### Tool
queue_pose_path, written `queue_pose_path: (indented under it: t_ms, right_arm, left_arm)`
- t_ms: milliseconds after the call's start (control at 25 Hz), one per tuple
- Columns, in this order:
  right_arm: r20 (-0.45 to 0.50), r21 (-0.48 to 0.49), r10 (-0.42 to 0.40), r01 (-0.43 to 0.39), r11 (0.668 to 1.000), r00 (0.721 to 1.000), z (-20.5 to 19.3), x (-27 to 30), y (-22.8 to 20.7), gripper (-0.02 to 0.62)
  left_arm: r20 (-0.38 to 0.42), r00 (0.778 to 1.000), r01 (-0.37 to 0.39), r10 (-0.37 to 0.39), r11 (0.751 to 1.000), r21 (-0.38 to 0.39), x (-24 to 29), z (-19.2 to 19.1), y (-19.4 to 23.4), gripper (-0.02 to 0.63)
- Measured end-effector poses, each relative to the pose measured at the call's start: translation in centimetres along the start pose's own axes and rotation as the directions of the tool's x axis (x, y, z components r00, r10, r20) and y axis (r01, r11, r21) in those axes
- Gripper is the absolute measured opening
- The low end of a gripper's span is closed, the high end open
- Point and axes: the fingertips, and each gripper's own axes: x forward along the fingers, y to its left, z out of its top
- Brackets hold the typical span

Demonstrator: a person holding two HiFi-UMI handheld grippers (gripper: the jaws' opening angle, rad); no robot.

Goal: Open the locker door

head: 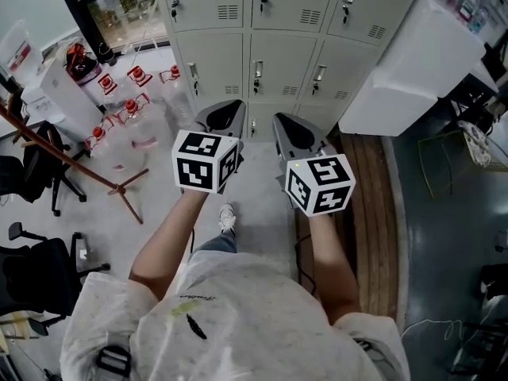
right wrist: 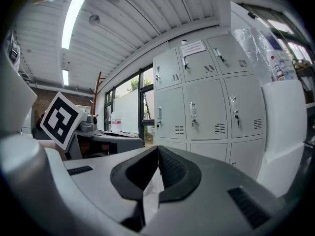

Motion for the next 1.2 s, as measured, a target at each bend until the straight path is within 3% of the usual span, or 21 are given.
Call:
queue_pose_path:
  t_ms: [640, 1200]
  right_arm:
    - [0.006, 0.001, -0.08, 0.08, 0.997, 0.997, 4.9, 15.9, -7.2, 0.005]
    - [0.057, -0.001, -0.12, 0.121, 0.993, 0.991, 9.6, 24.8, -11.5, 0.005]
  left_arm:
    - [-0.006, 0.994, 0.112, -0.112, 0.994, 0.003, 13.3, 4.8, 11.0, 0.006]
    - [0.029, 0.988, 0.153, -0.153, 0.988, -0.012, 19.6, 7.5, 17.1, 0.006]
